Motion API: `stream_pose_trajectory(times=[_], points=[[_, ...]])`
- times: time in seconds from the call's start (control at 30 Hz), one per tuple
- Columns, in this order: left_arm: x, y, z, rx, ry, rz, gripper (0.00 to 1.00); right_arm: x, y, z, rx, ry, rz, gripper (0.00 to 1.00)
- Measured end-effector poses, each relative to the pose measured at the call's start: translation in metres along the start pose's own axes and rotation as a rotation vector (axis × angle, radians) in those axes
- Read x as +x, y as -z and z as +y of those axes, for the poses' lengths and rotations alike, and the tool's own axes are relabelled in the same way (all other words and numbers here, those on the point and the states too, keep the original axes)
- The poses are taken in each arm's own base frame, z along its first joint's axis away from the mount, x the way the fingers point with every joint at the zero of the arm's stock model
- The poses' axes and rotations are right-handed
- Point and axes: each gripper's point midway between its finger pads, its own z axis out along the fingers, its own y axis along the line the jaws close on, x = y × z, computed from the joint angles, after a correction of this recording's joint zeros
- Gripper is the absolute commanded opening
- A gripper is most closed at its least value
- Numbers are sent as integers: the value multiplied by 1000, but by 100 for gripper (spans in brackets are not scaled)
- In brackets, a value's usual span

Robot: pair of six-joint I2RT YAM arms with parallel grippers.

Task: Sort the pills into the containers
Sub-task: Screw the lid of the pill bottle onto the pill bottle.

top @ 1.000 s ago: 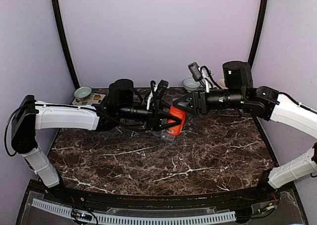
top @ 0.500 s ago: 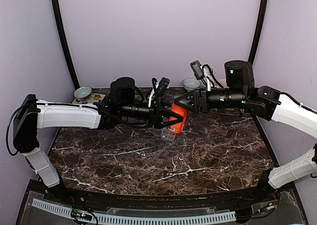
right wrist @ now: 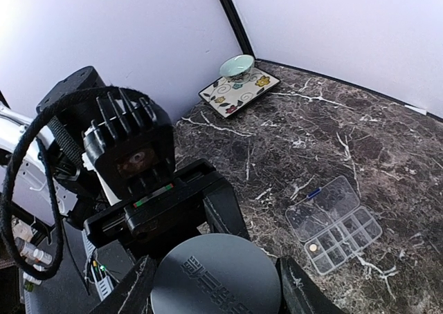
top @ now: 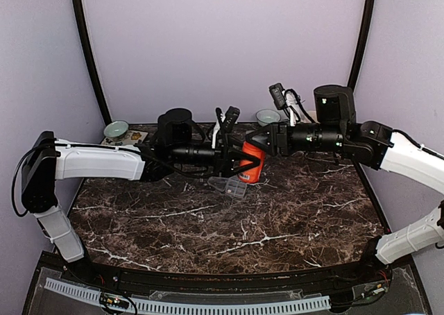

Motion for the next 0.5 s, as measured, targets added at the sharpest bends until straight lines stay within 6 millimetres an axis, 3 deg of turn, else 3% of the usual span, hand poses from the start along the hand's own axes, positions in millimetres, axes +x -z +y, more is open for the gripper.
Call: stream_pose_trajectory(times=[0.5], points=[[6,-5,31,-206,-95,31,0,0,-15,-28,227,-62,9,36]])
